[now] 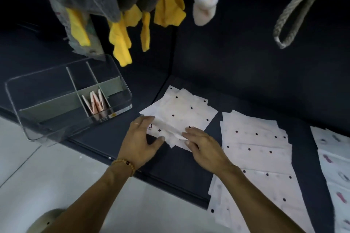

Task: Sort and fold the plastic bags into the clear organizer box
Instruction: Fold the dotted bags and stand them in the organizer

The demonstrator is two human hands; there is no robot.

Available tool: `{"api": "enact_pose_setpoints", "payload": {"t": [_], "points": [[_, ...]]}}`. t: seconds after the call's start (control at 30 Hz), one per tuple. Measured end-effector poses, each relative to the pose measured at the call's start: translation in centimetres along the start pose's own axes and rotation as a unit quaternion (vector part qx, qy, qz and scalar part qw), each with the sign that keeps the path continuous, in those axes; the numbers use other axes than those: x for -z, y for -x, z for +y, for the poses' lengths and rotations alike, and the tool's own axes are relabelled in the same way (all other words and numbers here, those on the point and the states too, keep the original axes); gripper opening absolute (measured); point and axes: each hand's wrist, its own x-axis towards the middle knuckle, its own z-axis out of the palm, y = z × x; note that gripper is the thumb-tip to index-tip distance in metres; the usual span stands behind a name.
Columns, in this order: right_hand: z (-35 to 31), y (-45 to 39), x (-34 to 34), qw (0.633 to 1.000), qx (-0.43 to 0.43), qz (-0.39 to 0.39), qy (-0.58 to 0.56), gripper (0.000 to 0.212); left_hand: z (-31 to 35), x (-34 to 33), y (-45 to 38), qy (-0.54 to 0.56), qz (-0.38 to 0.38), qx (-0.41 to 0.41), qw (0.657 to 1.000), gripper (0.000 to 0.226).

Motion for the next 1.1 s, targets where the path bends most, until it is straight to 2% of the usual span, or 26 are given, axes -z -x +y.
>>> {"api": "enact_pose_setpoints", "payload": {"t": [0.07, 0.1, 0.17, 0.23, 0.27, 0.37, 0.47, 0.53, 0.63, 0.73, 0.8, 0.9, 0.97, 1.1], "points": [[-0.2, 1.2, 0.7, 0.995, -0.009, -0.012, -0.094, 0.024, -0.2, 0.5, 0.0, -0.102, -0.056, -0.088, 0.989, 0.066], [-0.3, 1.9, 0.8, 0.990, -0.030, -0.026, -0.132, 0.020, -0.3, 0.7, 0.2, -0.126, -0.075, -0.114, 0.983, 0.057], [-0.3, 3.1, 0.7, 0.982, -0.069, -0.049, -0.167, 0.016, -0.4, 0.8, 1.0, -0.097, -0.091, -0.120, 0.984, 0.027], [-0.5, 4.3, 0.2, 0.977, -0.099, -0.041, -0.184, 0.014, -0.1, 0.9, 2.1, -0.015, -0.099, -0.080, 0.992, 0.006], [-0.8, 4.8, 0.0, 0.974, -0.113, -0.031, -0.193, 0.012, 0.2, 0.9, 2.7, 0.022, -0.103, -0.052, 0.993, 0.004], [-2.1, 5.7, -0.7, 0.978, -0.117, 0.002, -0.174, 0.023, 0.5, 1.0, 4.1, 0.121, -0.083, 0.026, 0.989, 0.016], [-2.5, 6.1, -1.5, 0.981, -0.109, 0.017, -0.161, 0.017, 0.3, 1.6, 5.0, 0.184, -0.058, 0.070, 0.979, 0.016], [-2.6, 6.4, -1.7, 0.975, -0.138, 0.015, -0.173, 0.020, 0.1, 1.8, 5.5, 0.238, -0.064, 0.106, 0.963, 0.013], [-3.0, 6.5, -1.4, 0.949, -0.193, 0.028, -0.249, 0.018, -0.2, 1.6, 6.1, 0.307, -0.091, 0.174, 0.931, 0.013], [-3.1, 6.5, -1.6, 0.923, -0.253, 0.071, -0.280, 0.008, -0.6, 0.5, 6.1, 0.170, -0.073, 0.178, 0.966, 0.017], [-3.2, 6.5, -1.8, 0.927, -0.277, 0.105, -0.230, 0.018, -0.5, 0.0, 5.9, 0.099, -0.065, 0.164, 0.979, 0.018], [-3.2, 6.4, -2.1, 0.942, -0.298, 0.096, -0.124, 0.029, 0.2, -0.7, 5.6, 0.037, -0.062, 0.152, 0.986, 0.019], [-2.9, 6.1, -2.0, 0.942, -0.309, 0.087, -0.101, 0.028, 0.4, -1.0, 5.3, 0.004, -0.044, 0.162, 0.986, 0.017], [-2.5, 5.6, -2.1, 0.937, -0.324, 0.090, -0.094, 0.023, 0.3, -0.9, 5.0, -0.066, -0.003, 0.193, 0.979, 0.037]]}}
